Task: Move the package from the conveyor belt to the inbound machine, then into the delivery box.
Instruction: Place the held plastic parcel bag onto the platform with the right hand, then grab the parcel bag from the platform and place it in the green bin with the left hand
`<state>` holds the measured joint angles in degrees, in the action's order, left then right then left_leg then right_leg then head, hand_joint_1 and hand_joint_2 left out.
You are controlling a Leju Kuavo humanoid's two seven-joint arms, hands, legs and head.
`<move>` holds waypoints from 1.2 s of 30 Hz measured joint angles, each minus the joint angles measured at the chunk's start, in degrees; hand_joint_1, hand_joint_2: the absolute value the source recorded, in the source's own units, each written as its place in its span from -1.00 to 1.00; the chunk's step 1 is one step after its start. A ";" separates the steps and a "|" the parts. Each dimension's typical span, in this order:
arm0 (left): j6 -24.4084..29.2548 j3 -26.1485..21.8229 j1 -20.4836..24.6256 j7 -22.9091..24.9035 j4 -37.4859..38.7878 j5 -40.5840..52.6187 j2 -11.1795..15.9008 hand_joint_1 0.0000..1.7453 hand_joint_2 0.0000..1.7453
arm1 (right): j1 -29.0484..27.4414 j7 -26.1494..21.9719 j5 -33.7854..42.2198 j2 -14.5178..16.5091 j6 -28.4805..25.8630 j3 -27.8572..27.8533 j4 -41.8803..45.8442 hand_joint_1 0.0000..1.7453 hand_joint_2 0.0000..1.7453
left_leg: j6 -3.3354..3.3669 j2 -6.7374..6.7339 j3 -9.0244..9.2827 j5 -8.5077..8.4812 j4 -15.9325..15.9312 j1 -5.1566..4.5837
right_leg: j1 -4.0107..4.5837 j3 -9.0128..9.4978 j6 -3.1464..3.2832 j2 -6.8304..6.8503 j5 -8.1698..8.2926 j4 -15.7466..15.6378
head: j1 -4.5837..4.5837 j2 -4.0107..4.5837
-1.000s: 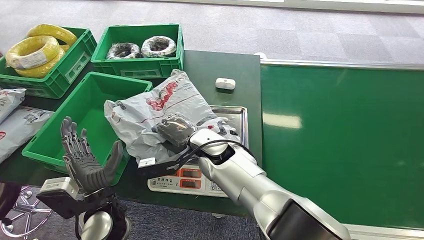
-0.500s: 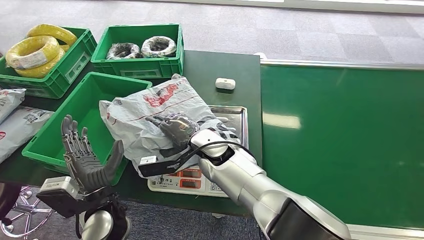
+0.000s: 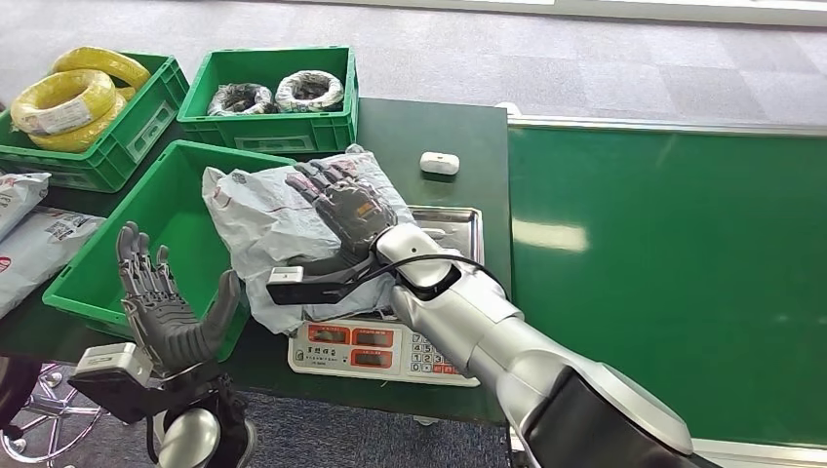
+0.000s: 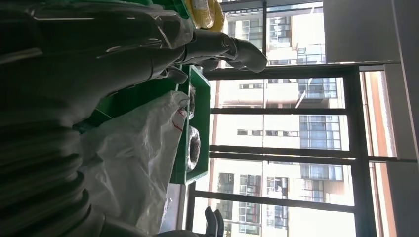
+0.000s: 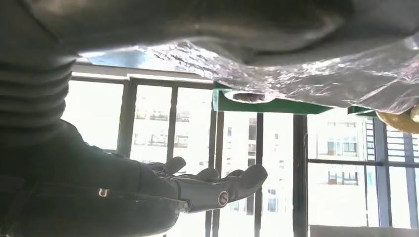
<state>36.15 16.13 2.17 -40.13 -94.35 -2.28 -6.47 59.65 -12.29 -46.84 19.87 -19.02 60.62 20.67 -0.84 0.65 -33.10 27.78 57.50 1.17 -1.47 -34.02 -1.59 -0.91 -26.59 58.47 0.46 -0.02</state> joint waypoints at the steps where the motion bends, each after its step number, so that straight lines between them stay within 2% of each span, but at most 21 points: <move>1: 0.00 0.00 -0.04 0.00 -0.03 0.04 0.00 -1.00 1.00 | 0.38 -0.02 0.03 -0.01 -0.23 -0.15 -0.11 -1.00 -1.00 | 0.00 0.00 0.00 0.00 0.00 0.00 | 0.00 0.00 0.00 0.00 0.00 0.00 | 0.00 0.00; 9: 0.22 0.00 -0.21 0.00 -0.51 0.54 -0.33 -1.00 1.00 | 1.89 0.76 -0.85 -0.22 -4.04 -1.72 -0.71 -1.00 -1.00 | 0.00 0.00 0.00 0.00 0.00 0.00 | 0.00 0.01 0.00 0.00 0.00 0.00 | 0.01 0.00; 12: 0.80 0.00 -0.52 -0.01 -0.74 0.80 -0.42 -1.00 1.00 | 2.35 6.02 -5.54 -0.78 -13.38 -2.39 0.24 -1.00 -1.00 | 0.00 0.00 0.00 0.00 0.01 0.00 | 0.00 0.00 0.00 0.00 0.00 0.00 | 0.01 0.00; 14: 1.40 0.01 -0.90 0.00 -0.92 0.94 -0.44 -1.00 1.00 | 2.64 9.14 -11.20 -1.80 -18.70 -4.87 3.93 -1.00 -1.00 | 0.00 0.00 0.00 0.00 0.01 0.00 | 0.00 0.00 0.00 0.00 0.00 0.00 | 0.01 0.00; 15: 1.69 0.02 -1.07 0.00 -0.96 0.97 -0.44 -1.00 1.00 | 2.71 9.09 -13.93 -2.36 -19.90 -7.33 6.65 -1.00 -1.00 | 0.00 0.00 0.00 0.00 0.01 0.00 | 0.00 0.00 0.00 0.00 0.00 0.00 | 0.00 0.00; 19: 2.37 0.21 -1.61 -0.01 -1.05 1.09 -0.44 -1.00 1.00 | 2.71 2.03 -17.59 -3.14 -20.76 -21.36 17.39 -1.00 -1.00 | 0.00 0.07 -0.02 0.00 0.01 -0.01 | -0.01 0.03 0.00 0.06 0.00 0.00 | 0.01 0.00; 24: 2.79 0.28 -2.45 0.00 -1.41 1.29 -0.46 -1.00 1.00 | 2.42 -9.91 -14.52 -2.26 -20.75 -40.61 30.09 -1.00 -1.00 | 0.00 0.10 -0.02 0.00 0.02 -0.01 | -0.01 0.05 0.00 0.08 0.00 -0.02 | 0.00 0.00; 27: 2.84 0.28 -2.49 0.00 -1.52 1.35 -0.48 -1.00 1.00 | 2.33 -14.34 -13.30 -1.67 -20.72 -49.24 34.85 -1.00 -1.00 | 0.00 0.08 0.01 0.00 0.01 -0.01 | -0.01 0.07 0.00 0.07 0.01 -0.02 | 0.00 0.00; 31: 3.14 0.03 -2.41 0.00 -1.79 4.93 -0.69 -1.00 1.00 | 0.96 -18.13 -10.65 -1.09 -20.69 -57.17 39.65 -1.00 -1.00 | 0.00 0.08 0.05 0.00 0.01 -0.01 | -0.01 0.07 0.00 0.06 0.01 -0.02 | 0.02 0.00; 36: 3.28 -2.63 0.30 -0.01 -1.94 17.62 -1.81 -1.00 1.00 | -5.23 -21.59 -1.88 -0.52 -20.67 -60.94 44.59 -1.00 -1.00 | 0.00 0.06 0.07 0.00 0.01 -0.01 | 0.00 0.09 0.00 0.06 0.01 -0.02 | 0.02 0.00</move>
<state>39.43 13.50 2.47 -40.14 -96.29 15.34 -8.28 54.41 -33.88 -48.72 19.35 -39.69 -0.32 65.26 -0.83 0.71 -33.03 27.78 57.51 1.17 -1.48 -33.93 -1.60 -0.85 -26.58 58.46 0.47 -0.02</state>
